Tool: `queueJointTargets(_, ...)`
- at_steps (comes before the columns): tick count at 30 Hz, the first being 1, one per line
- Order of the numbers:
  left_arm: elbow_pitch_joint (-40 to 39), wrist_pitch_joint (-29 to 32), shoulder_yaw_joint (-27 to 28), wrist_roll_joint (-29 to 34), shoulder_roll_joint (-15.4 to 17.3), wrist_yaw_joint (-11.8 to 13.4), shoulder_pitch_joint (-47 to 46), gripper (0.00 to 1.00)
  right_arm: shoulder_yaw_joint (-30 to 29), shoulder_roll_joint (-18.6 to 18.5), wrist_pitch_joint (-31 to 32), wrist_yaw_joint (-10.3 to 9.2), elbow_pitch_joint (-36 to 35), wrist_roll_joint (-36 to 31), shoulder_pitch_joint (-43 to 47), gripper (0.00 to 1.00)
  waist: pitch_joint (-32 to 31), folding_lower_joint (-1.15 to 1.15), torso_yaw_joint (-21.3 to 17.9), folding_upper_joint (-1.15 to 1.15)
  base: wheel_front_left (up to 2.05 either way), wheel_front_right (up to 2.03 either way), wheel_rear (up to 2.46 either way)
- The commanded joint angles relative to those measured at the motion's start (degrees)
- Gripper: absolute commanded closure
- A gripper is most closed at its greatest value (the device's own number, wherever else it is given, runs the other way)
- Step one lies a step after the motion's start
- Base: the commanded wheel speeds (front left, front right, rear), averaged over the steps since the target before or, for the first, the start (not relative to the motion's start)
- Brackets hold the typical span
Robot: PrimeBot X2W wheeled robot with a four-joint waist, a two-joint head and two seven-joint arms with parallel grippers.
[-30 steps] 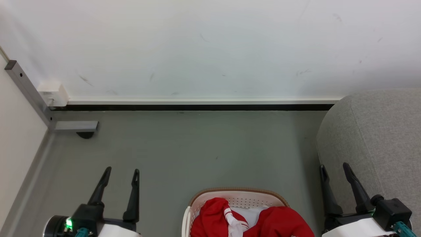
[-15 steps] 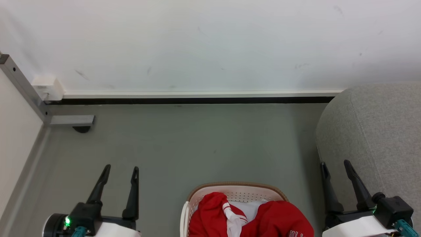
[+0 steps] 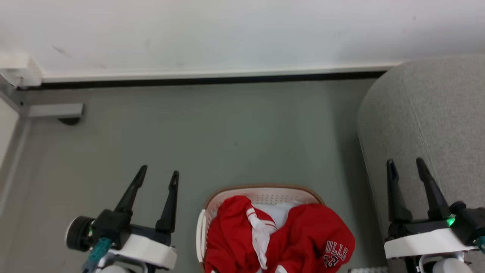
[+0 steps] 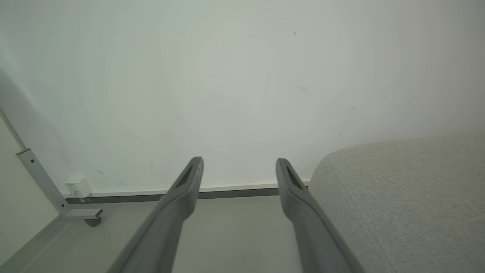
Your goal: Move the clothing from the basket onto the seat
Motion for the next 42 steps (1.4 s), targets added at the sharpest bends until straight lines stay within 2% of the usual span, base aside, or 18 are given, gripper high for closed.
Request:
queueJointTargets(1, 1.0, -0.1, -0.8, -0.2, 0.4, -0.7, -1.9, 0.00, -0.9, -0.3, 0.0, -0.12, -0.9, -0.4, -1.4, 0.00, 3.3, -0.01, -1.6, -0.01, 0.00, 0.00, 0.00)
queueJointTargets(11, 9.1, 0.0, -6.5, 0.2, 1.9, -2.6, -8.2, 0.00, -2.7, -0.2, 0.0, -0.12, -3.8, 0.2, -4.6, 0.00, 10.3, -0.01, -5.9, -0.01, 0.00, 0.00, 0.00)
queueJointTargets(15, 16.2, -0.1, -9.8, 0.8, 3.1, -3.0, -11.7, 0.00, -2.5, -0.2, 0.0, -0.12, -5.0, 1.1, -5.9, 0.00, 13.3, -0.01, -8.0, -0.01, 0.00, 0.00, 0.00)
queueJointTargets(23, 32.4, 3.0, -18.6, 3.3, 5.8, -3.0, -20.9, 0.00, -2.5, -0.2, 0.0, -0.12, -7.1, 3.2, -8.4, 0.00, 20.0, -0.01, -12.0, -0.01, 0.00, 0.00, 0.00)
queueJointTargets(30, 43.6, 5.9, -27.0, 3.1, 8.3, -3.0, -28.3, 0.00, -2.2, -0.2, 0.0, -0.12, -8.8, 5.6, -10.5, 0.00, 25.5, -0.01, -14.8, -0.01, 0.00, 0.00, 0.00)
queueJointTargets(42, 58.3, 11.8, -40.0, 4.8, 11.3, -3.1, -38.6, 0.00, -0.7, -0.2, 0.0, -0.12, -10.7, 10.0, -13.4, 0.00, 33.3, -0.01, -19.3, -0.01, 0.00, 0.00, 0.00)
